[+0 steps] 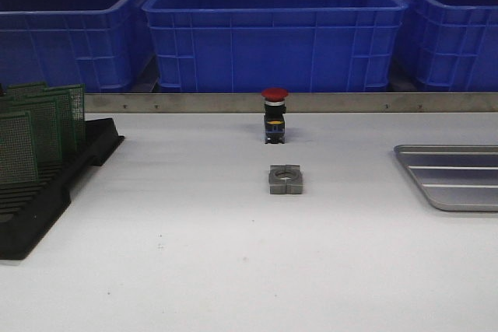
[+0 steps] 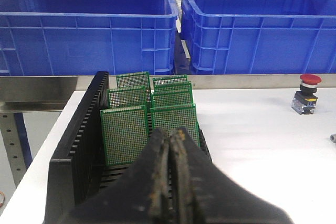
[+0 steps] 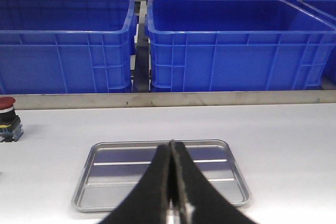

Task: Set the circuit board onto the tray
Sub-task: 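Move the left gripper down to the green boards in the black rack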

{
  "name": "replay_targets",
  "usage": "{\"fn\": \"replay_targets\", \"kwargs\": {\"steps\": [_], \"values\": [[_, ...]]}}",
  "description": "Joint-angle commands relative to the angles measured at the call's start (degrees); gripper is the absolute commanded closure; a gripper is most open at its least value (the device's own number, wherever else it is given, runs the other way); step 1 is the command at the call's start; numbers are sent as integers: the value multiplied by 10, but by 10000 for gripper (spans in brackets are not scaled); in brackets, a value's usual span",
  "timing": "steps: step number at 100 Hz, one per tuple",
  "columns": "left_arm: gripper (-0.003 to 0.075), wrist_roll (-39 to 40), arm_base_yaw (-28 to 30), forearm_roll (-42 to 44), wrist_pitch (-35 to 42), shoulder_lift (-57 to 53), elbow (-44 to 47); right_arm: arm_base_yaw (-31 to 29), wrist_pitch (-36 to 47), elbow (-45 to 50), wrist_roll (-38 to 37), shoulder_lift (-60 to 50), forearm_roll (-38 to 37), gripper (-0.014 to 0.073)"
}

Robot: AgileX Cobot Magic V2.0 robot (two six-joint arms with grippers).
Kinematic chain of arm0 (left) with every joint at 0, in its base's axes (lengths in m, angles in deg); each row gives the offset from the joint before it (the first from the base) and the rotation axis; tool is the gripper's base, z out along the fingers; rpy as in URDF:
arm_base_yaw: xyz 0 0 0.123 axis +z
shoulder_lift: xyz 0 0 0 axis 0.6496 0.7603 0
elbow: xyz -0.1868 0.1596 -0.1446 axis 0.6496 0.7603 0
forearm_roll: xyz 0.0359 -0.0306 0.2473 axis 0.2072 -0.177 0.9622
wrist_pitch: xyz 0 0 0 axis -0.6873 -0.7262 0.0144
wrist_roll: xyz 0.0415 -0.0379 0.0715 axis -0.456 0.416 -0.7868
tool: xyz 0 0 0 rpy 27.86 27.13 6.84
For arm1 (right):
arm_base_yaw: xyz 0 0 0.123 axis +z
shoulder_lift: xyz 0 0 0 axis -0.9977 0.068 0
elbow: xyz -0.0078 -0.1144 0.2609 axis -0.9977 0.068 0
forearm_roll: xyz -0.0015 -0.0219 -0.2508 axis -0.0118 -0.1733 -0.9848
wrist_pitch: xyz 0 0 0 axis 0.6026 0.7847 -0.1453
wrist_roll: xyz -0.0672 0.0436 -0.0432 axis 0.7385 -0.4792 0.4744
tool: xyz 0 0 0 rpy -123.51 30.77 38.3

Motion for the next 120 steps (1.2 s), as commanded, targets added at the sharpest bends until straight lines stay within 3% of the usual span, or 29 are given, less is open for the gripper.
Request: {"fn": "replay_targets", "kwargs": {"steps": [1,79,90,120], "values": [[741,6,-3,0,48,-17,27,-2,43,-7,0,-14,-5,706],[741,5,-3,4,52,-17,15,-2,43,-7,0,-14,-5,706],[741,5,3,0,40,-7,-16,-2,43,-7,0,-14,-5,706],[741,5,66,0,-91,136,-189,-2,43,-7,0,-14,-5,706]]}}
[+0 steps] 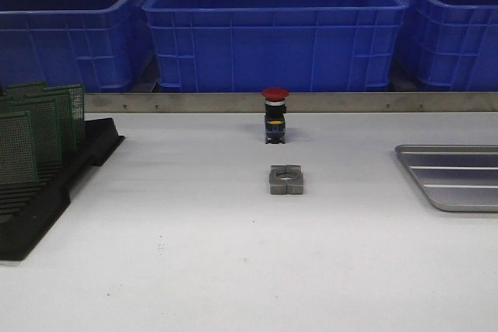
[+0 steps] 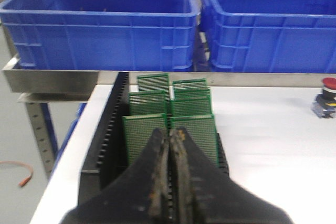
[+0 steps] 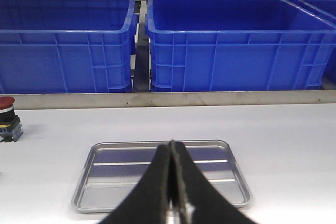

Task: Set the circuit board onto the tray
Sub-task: 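Move the left gripper down to the green boards in the black rack, then grasp a green circuit board with the left gripper and lift it out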

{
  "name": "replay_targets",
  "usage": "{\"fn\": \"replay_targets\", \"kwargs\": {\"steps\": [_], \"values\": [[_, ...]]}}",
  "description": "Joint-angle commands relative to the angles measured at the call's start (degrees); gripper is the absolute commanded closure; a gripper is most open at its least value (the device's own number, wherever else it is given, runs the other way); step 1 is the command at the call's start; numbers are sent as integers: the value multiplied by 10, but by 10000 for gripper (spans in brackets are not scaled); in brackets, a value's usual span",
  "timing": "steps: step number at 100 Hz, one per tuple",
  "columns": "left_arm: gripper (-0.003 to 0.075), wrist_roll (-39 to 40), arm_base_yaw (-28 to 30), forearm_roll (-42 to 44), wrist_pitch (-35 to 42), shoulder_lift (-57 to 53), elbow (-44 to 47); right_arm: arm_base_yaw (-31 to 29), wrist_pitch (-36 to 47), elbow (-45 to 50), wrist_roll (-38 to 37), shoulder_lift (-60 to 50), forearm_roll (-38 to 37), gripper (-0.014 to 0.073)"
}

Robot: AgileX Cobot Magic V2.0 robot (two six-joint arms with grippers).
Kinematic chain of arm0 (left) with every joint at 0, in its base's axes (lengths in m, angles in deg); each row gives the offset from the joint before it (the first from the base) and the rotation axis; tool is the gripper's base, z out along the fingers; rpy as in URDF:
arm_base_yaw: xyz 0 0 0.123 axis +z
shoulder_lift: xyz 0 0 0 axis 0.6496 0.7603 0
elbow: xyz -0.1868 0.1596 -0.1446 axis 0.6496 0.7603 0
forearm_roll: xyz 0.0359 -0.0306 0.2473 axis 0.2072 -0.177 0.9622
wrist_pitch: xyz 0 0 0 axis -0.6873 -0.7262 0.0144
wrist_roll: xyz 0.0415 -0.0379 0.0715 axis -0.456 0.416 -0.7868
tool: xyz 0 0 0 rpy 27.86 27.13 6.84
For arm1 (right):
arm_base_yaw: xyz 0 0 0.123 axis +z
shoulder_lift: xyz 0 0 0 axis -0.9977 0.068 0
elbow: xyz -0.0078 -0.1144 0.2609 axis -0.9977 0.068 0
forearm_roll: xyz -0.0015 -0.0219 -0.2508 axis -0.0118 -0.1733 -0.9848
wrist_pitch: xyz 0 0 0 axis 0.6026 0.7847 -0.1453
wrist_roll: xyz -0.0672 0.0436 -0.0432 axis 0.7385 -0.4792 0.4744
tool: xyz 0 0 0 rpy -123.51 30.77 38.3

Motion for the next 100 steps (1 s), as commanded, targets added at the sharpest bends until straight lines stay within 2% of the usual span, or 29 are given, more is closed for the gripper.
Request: {"fn": "replay_targets", "kwargs": {"steps": [1,22,27,34,46,52,64,76,87,100], "values": [[741,5,19,-4,2,67,-69,-2,43,-7,0,-14,-5,706],[738,5,39,-4,-90,228,-195,-2,43,-7,0,-14,-5,706],[714,5,39,-4,-115,266,-226,-2,43,-7,0,-14,-5,706],[609,-12,36,-4,-140,319,-261,-2,43,-7,0,-14,-5,706],[330,-63,33,-13,-145,397,-304,-2,43,-7,0,-14,-5,706],[257,-104,33,-25,-146,432,-323,-2,43,-7,0,-14,-5,706],[255,-267,32,-78,-169,499,-363,-2,43,-7,0,-14,-5,706],[278,-520,32,-191,-236,566,-410,-2,43,-7,0,-14,-5,706],[289,-684,32,-267,-284,636,-450,-2,43,-7,0,-14,-5,706],[307,-864,32,-308,-362,708,-504,-2,43,-7,0,-14,-5,706]]}}
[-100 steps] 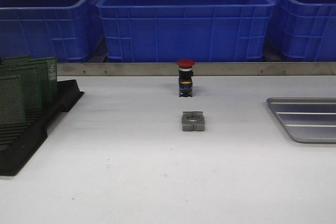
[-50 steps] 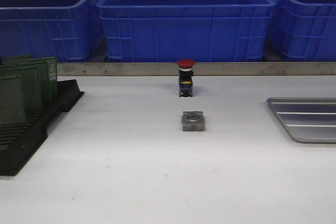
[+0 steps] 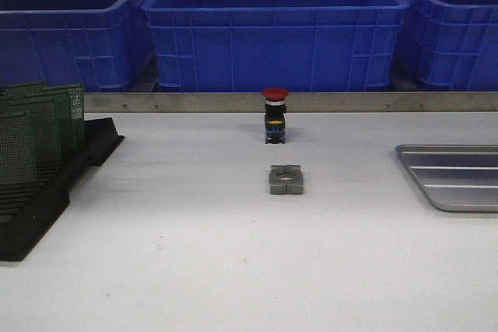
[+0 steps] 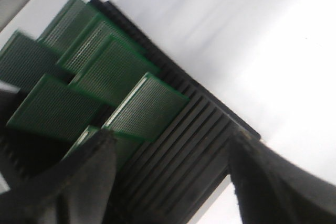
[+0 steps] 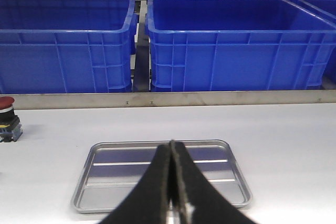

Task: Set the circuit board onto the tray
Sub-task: 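Grasp a green circuit board with the left gripper and lift it out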

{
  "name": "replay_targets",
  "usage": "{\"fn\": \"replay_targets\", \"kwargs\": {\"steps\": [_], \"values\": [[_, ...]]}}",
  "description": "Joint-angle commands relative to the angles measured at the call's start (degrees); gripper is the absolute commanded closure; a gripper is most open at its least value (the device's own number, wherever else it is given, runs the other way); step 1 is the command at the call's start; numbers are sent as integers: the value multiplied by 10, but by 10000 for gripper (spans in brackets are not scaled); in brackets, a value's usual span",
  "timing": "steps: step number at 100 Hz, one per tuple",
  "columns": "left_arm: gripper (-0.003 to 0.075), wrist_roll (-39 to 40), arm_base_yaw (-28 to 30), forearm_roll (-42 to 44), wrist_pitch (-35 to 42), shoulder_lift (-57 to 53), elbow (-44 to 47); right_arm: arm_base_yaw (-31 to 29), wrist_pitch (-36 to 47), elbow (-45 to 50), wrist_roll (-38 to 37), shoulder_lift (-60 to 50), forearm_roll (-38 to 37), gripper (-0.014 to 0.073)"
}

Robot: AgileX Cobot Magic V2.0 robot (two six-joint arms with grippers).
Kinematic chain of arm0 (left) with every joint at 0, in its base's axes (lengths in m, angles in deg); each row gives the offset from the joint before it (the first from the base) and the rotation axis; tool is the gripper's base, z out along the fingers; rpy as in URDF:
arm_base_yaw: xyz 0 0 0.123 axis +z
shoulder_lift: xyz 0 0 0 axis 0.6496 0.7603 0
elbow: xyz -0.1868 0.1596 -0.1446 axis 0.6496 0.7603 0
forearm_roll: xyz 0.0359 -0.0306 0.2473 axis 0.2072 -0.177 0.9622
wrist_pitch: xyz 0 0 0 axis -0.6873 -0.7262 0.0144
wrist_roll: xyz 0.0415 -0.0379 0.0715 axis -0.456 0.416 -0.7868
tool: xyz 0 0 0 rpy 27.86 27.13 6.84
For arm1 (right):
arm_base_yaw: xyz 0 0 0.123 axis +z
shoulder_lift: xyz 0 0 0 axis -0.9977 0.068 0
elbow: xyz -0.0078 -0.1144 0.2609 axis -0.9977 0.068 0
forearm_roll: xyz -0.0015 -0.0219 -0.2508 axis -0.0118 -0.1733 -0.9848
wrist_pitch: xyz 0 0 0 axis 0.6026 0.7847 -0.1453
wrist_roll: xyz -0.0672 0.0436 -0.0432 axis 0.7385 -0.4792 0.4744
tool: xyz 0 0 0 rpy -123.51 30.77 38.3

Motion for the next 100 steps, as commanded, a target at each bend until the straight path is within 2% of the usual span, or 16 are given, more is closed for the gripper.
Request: {"fn": "replay_targets", "kwargs": {"steps": [1,9,16,46,83,93,100], "values": [[309,-129,-4,-50,-35,36,-49,-2,43,-7,0,-14,-5,706],[338,-206,-4,-41,-49,71,-75,-2,43,-7,0,-14,-5,706],[356,-239,-4,-22,-48,96,-93,-2,43,-7,0,-14,-5,706],[356,-250,-7,28,-39,175,-145,-2,43,-7,0,-14,-5,706],[358,-270,-19,44,-22,240,-148,-2,43,-7,0,-14,-5,706],[436,-270,-19,48,-22,240,-148,-2,43,-7,0,-14,-5,706],[554,-270,-19,48,-23,240,-148,-2,43,-7,0,-14,-5,706]]}}
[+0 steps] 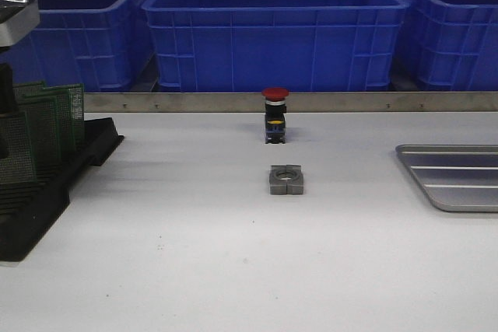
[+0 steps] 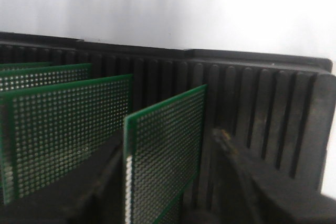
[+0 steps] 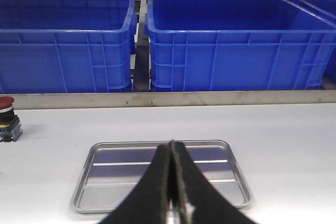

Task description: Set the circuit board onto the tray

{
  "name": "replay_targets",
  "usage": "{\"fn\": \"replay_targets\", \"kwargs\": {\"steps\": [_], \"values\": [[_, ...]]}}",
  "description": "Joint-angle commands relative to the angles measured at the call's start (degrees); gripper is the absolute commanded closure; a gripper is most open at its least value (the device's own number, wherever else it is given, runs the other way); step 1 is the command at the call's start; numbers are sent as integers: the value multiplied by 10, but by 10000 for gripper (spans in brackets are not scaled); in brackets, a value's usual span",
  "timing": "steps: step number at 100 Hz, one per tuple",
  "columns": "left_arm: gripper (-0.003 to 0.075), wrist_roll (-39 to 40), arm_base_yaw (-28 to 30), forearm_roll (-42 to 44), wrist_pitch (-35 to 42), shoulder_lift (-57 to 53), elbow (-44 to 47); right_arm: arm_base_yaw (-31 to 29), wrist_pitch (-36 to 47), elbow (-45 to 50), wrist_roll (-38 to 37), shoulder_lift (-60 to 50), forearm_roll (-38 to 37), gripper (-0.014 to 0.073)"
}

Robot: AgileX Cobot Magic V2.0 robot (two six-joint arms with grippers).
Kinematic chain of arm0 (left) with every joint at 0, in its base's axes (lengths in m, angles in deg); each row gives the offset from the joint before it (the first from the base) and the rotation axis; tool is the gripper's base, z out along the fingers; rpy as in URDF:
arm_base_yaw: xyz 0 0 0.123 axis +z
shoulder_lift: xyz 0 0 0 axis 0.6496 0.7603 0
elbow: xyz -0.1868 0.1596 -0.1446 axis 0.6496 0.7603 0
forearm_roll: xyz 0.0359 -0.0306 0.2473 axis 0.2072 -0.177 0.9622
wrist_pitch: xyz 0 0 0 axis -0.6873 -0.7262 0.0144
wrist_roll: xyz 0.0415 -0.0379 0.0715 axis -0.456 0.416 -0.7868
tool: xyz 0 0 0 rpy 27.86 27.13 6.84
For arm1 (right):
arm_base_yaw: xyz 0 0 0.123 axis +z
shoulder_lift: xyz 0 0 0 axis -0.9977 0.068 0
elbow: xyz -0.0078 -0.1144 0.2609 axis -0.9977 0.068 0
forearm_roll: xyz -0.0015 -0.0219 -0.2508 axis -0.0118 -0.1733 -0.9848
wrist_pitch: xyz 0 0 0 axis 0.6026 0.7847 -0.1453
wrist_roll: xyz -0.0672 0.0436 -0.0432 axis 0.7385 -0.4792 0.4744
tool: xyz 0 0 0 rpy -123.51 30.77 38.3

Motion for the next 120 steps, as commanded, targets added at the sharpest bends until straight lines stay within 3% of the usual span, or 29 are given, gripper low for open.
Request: {"fn": "replay_targets", "kwargs": {"steps": [1,12,43,76,120], "values": [[566,0,-3,-12,5,-24,-16,-2,43,-7,0,-14,-5,706],[741,0,-3,-12,5,-24,-16,-2,43,-7,0,-14,-5,706],[740,-4,-3,-12,-1,-28,-22,-2,43,-7,0,-14,-5,706],[741,-4,-16,-20,-130,-40,-99,-2,43,-7,0,-14,-5,706],[741,-4,-114,-285,-160,-38,-105,-2,43,-7,0,-14,-5,706]]}}
